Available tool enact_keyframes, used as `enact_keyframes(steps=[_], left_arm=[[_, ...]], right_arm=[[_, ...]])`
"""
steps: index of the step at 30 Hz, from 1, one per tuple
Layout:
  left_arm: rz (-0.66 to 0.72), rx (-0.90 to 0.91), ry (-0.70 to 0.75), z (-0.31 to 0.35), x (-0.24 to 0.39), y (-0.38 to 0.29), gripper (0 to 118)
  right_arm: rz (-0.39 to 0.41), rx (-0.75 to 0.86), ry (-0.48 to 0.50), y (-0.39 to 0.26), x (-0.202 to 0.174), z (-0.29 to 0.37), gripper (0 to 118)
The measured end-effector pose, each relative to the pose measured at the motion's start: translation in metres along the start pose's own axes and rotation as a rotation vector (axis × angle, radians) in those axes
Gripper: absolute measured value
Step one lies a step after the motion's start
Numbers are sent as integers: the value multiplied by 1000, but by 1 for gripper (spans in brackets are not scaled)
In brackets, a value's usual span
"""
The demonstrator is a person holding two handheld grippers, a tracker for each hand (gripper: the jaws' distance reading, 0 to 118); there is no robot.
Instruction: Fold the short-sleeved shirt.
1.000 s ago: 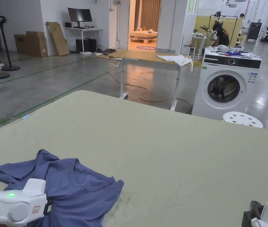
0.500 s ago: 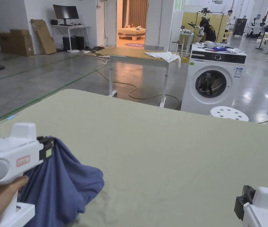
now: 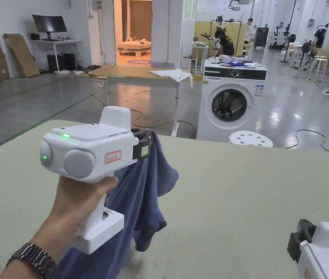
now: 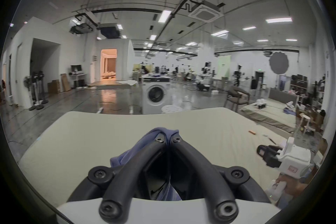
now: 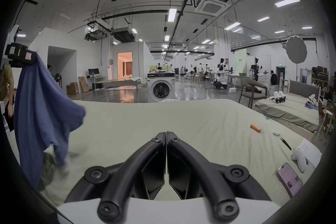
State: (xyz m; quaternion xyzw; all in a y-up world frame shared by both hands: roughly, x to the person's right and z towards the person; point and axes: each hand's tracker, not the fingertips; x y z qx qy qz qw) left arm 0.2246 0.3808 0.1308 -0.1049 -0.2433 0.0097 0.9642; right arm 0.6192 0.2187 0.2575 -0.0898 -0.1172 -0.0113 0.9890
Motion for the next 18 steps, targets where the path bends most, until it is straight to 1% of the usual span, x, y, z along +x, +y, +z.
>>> enact_keyframes(steps=[7, 11, 15, 17, 18], left_arm=[[-5, -57, -208, -71, 81, -11, 0], [15, -158, -306, -104, 111, -46, 0], [51, -264, -365, -121, 120, -96, 1], [64, -300, -366, -123, 116, -120, 11], [77, -318, -366, -122, 111, -129, 22]], right_arm=[[-13, 8, -88, 2, 44, 17, 0], [-29, -6, -136, -2, 68, 25, 0], [-37, -36, -166, -10, 84, 30, 0], [-36, -54, -175, -15, 89, 32, 0], [-36, -63, -175, -17, 90, 32, 0]])
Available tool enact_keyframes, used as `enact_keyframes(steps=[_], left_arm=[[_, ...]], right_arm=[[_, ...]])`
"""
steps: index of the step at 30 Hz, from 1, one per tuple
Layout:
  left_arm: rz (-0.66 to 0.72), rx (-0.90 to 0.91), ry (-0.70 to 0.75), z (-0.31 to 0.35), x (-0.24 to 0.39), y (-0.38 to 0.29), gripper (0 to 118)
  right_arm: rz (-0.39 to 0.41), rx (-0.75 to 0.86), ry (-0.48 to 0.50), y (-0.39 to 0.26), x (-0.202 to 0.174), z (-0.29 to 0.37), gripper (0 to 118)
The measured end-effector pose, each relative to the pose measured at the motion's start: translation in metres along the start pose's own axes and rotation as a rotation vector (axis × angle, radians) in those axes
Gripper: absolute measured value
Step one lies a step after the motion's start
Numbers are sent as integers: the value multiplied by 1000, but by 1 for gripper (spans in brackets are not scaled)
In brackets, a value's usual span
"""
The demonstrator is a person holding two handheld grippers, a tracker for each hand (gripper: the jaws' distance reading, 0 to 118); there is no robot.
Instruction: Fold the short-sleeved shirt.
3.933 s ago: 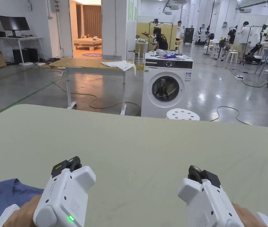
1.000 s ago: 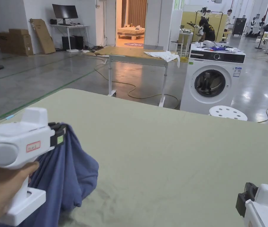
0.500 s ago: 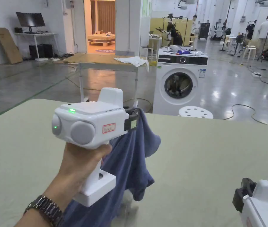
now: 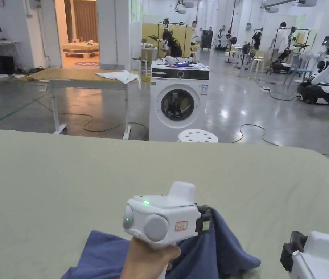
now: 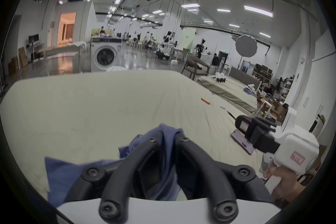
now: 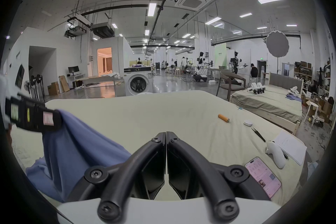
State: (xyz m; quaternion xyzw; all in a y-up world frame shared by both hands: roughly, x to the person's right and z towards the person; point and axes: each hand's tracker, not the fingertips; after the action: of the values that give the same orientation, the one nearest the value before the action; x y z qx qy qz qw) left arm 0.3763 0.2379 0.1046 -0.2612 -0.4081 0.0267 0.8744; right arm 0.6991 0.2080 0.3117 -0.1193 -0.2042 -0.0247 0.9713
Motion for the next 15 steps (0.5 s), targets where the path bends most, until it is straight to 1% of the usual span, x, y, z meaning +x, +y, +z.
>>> enact_keyframes(steps=[1, 3, 4, 8, 13, 15], left_arm=[[13, -3, -1, 1, -6, -8, 36], [22, 1, 25, 9, -18, -22, 74], [23, 14, 63, 16, -25, -28, 79], [13, 87, 124, 55, -60, -41, 79], [18, 269, 296, 117, -108, -47, 78], [12, 340, 337, 143, -127, -50, 75]], right_arm=[[0, -9, 2, -2, 1, 0, 0], [0, -23, 8, -4, 0, -1, 0], [-1, -28, 15, -4, -1, -1, 0], [5, -14, 57, 2, -12, 1, 0], [22, 56, 126, 22, -39, 7, 0], [27, 83, 148, 30, -50, 8, 0]])
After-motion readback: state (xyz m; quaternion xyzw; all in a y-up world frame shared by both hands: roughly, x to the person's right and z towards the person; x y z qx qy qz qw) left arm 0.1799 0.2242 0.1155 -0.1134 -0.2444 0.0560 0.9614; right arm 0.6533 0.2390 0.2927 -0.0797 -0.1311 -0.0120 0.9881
